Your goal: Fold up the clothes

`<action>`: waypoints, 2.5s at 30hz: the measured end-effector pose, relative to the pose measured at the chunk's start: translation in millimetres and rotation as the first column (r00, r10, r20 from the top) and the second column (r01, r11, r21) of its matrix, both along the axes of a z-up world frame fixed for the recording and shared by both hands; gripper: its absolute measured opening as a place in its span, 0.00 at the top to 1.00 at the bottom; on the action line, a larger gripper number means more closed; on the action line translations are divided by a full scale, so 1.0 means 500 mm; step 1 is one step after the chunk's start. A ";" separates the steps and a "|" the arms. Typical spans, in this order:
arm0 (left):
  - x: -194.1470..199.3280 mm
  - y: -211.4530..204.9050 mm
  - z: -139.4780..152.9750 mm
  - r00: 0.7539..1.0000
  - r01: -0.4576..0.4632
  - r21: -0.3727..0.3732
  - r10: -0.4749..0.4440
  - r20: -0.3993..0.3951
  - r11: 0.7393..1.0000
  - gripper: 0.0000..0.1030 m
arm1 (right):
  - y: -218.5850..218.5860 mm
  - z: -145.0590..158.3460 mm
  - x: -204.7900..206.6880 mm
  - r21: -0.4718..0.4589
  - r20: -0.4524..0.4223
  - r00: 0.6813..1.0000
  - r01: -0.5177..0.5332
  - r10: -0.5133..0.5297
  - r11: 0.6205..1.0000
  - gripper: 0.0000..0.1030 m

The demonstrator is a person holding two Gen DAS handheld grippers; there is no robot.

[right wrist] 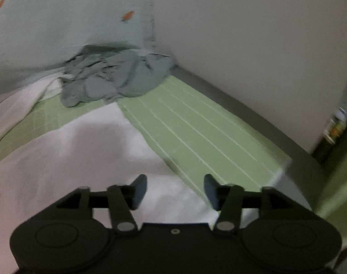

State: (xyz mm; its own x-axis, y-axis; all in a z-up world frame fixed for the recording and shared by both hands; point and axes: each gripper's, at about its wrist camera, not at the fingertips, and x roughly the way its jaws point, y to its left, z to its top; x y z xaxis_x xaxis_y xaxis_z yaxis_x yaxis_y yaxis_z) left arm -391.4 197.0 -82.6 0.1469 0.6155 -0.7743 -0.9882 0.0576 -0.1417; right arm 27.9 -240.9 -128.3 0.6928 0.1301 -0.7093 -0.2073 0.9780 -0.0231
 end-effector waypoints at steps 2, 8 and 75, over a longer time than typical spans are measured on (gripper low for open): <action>0.061 -0.038 0.002 0.998 0.063 0.017 -0.063 0.016 0.998 0.08 | 0.004 0.001 0.025 0.008 0.002 0.998 -0.058 0.058 0.998 0.22; 0.223 -0.150 0.015 0.974 0.224 0.062 -0.226 0.014 0.973 0.03 | 0.071 -0.011 0.105 0.022 0.004 0.971 -0.241 0.241 0.970 0.00; -0.055 0.451 -0.038 0.983 0.128 0.028 -0.130 0.127 0.991 0.83 | 0.731 -0.034 -0.173 -0.015 -0.069 0.934 -0.352 0.350 0.936 0.01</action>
